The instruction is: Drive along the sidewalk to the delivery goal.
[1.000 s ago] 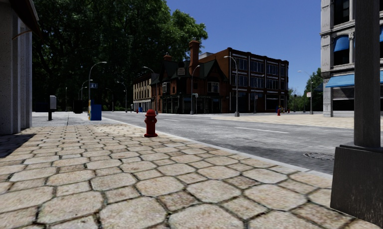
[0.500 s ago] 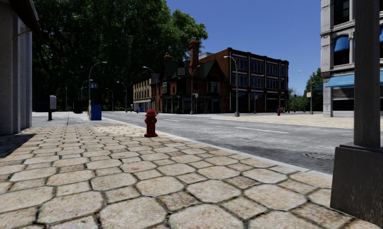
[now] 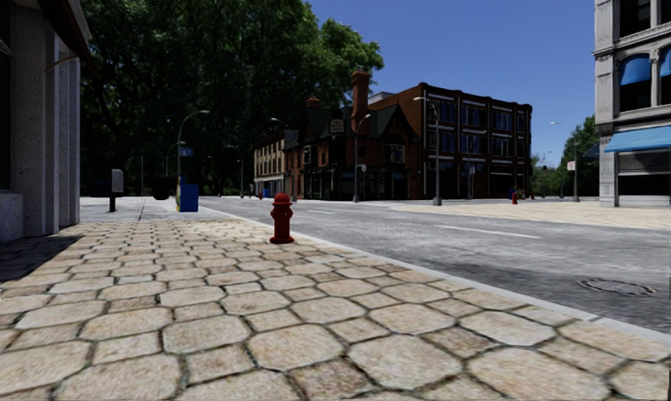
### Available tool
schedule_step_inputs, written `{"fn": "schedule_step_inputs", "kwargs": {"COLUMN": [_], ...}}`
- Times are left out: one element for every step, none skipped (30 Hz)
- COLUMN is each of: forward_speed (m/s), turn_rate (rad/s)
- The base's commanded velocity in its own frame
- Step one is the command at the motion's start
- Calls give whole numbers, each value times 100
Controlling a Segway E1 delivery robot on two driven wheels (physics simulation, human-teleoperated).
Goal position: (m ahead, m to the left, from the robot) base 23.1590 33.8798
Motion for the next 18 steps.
{"fn": "schedule_step_inputs", "kwargs": {"forward_speed": [125,125,126,126,126,126,127,128,132,134,134,134,134,134,134,134,134,134], "turn_rate": [34,34,35,35,37,37,38,40,44,45,45,46,47,51,55,55,56,56]}}
